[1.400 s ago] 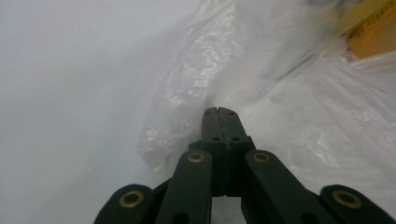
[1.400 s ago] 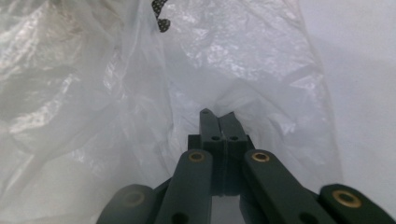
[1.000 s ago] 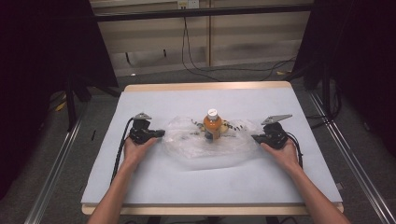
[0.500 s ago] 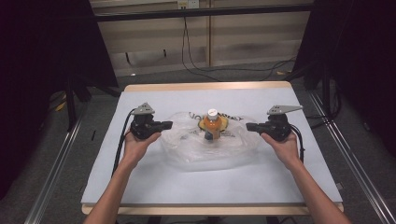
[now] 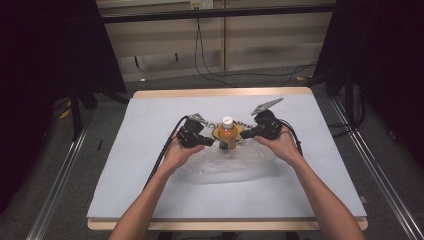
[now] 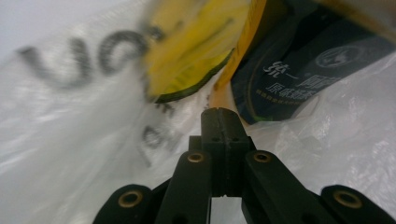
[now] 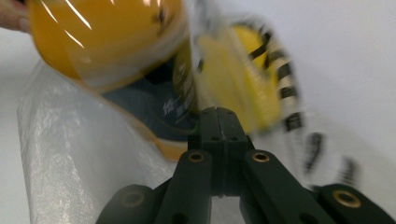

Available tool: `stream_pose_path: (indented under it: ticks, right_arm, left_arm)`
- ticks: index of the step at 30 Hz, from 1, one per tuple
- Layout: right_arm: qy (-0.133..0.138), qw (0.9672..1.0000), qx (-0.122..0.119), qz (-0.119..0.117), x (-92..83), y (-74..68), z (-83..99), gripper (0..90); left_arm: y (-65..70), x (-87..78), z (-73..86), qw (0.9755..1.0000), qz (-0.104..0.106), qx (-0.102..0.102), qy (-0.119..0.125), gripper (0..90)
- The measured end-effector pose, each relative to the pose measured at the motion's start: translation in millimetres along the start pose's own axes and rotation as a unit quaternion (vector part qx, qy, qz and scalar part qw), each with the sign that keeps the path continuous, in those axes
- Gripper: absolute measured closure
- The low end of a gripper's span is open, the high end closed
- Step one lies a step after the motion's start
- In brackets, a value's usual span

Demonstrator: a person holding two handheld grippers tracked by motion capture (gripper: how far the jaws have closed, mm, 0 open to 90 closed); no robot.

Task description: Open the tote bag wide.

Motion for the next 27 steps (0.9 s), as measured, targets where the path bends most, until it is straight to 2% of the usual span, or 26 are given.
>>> stream_pose_path:
  ticks: [3,5,6,8,10,11,14,15,16,17,19,22,23,24,26,27]
  right_arm:
    - [-0.045,0.9990,0.001,-0.010,18.4,2.8,7.9,90.0]
    - [-0.073,0.9973,0.005,0.004,26.7,5.1,13.3,90.0]
    - [-0.079,0.9968,0.007,0.000,32.2,7.8,14.6,90.0]
    - [-0.088,0.9960,0.018,0.001,38.7,11.4,16.0,90.0]
    - [-0.101,0.9946,0.023,0.005,46.1,17.2,17.7,90.0]
    - [-0.101,0.9944,0.031,0.002,48.8,19.5,17.4,90.0]
    - [-0.086,0.9953,0.043,0.006,52.5,27.6,11.4,90.0]
    - [-0.088,0.9950,0.046,0.007,54.0,29.5,8.9,90.0]
    - [-0.090,0.9947,0.047,0.016,55.7,31.1,5.4,90.0]
    - [-0.094,0.9940,0.048,0.029,58.8,33.1,0.1,90.0]
    - [-0.098,0.9938,0.042,0.034,64.3,36.4,-7.5,90.0]
    - [-0.095,0.9934,0.049,0.042,74.9,42.4,-19.9,90.0]
    - [-0.096,0.9932,0.046,0.047,76.8,44.5,-23.2,90.0]
    - [-0.096,0.9932,0.046,0.047,76.8,44.5,-23.2,90.0]
    - [-0.096,0.9923,0.054,0.057,81.4,48.5,-30.1,90.0]
    - [-0.099,0.9918,0.053,0.063,82.2,50.6,-31.8,90.0]
  left_arm:
    - [4.1,8.5,4.3,0.9995,-0.003,0.010,-0.028,90.0]
    - [10.3,12.9,8.7,0.9989,-0.001,0.021,-0.043,90.0]
    - [13.3,14.2,10.2,0.9987,0.004,0.023,-0.046,90.0]
    - [19.7,16.6,14.2,0.9980,0.006,0.031,-0.055,90.0]
    - [27.7,18.1,17.1,0.9981,0.011,0.031,-0.052,90.0]
    - [32.6,18.3,19.2,0.9971,0.007,0.045,-0.061,90.0]
    - [45.2,17.5,21.0,0.9969,0.003,0.052,-0.060,90.0]
    - [51.1,17.3,21.3,0.9962,0.005,0.063,-0.060,90.0]
    - [61.5,17.1,21.7,0.9955,0.019,0.071,-0.059,90.0]
    - [67.8,17.0,22.2,0.9945,0.022,0.082,-0.062,90.0]
    - [86.6,17.5,22.9,0.9927,0.042,0.096,-0.060,90.0]
    - [113.2,18.8,21.2,0.9863,0.059,0.135,-0.075,90.0]
    - [124.8,19.1,20.9,0.9831,0.063,0.153,-0.080,90.0]
    - [124.8,19.1,20.9,0.9831,0.063,0.153,-0.080,90.0]
    - [133.8,17.5,22.2,0.9797,0.068,0.169,-0.083,90.0]
    - [138.0,16.6,23.8,0.9803,0.068,0.167,-0.081,90.0]
Point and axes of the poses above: each handheld gripper's, and its own axes: x roughly forward along the jaws, z roughly out of its underside, y roughly to its right, the point moved 6 cm from there along x, roughly forward along the jaws, and after that the axes turned 8 degrees about x, right-handed, at the moved point
